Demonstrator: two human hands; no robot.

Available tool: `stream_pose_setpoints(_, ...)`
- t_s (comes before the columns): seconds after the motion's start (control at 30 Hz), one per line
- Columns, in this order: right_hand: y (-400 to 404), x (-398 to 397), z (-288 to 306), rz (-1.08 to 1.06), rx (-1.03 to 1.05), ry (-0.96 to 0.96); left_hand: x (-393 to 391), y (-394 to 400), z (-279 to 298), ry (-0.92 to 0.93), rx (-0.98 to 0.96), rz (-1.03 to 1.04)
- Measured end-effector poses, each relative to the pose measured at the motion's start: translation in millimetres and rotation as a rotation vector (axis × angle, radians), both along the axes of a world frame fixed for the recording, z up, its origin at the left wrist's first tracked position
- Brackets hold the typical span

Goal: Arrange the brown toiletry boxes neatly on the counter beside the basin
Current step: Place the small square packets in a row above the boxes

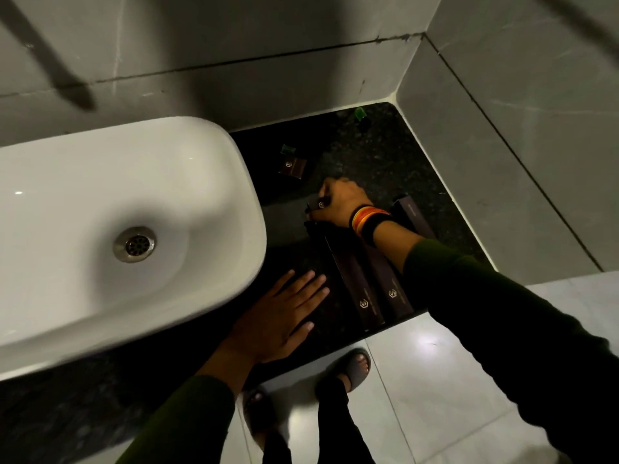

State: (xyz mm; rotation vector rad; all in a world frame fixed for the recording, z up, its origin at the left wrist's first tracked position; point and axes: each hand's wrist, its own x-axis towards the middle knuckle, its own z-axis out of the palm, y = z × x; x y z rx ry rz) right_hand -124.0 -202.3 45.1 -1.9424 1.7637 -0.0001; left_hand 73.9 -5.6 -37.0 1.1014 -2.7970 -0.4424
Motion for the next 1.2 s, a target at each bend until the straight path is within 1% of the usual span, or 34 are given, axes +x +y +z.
stream_pose_setpoints(0.17,3,0,-2,-0.03,0.006,0.001,0,1,0,0.002,-0.016,0.005)
stream_pose_setpoints(0.3,-20,-4,13,-0.078,-0.133,-0.046,0,1,0,0.026,-0.009,0.008)
stream_pose_setpoints(0.43,-50,12,23,0.057,-0.194,-0.072,0,2,-1,0.034,-0.015,0.024)
stream_pose_setpoints(0.53,-69,33,22,0.169,-0.165,-0.022,0,3,-2,0.012,-0.007,0.03)
stream_pose_setpoints(0.63,-78,47,14,0.209,-0.115,0.051,0,4,-4,0.012,0.0,0.029)
stream_pose_setpoints(0.7,-80,50,9,0.207,-0.108,0.063,0,4,-5,0.015,0.004,0.025)
stream_pose_setpoints(0.8,-79,43,11,0.137,-0.135,0.014,1,4,-7,0.019,-0.014,0.027)
stream_pose_setpoints(0.93,-62,7,22,-0.058,-0.168,-0.113,1,3,-7,0.023,-0.03,0.023)
stream_pose_setpoints(1.1,-23,-51,22,-0.156,-0.122,-0.069,1,2,-2,0.038,-0.013,0.014)
stream_pose_setpoints(1.2,1,-63,15,-0.182,-0.077,-0.044,2,2,1,0.075,0.016,0.014)
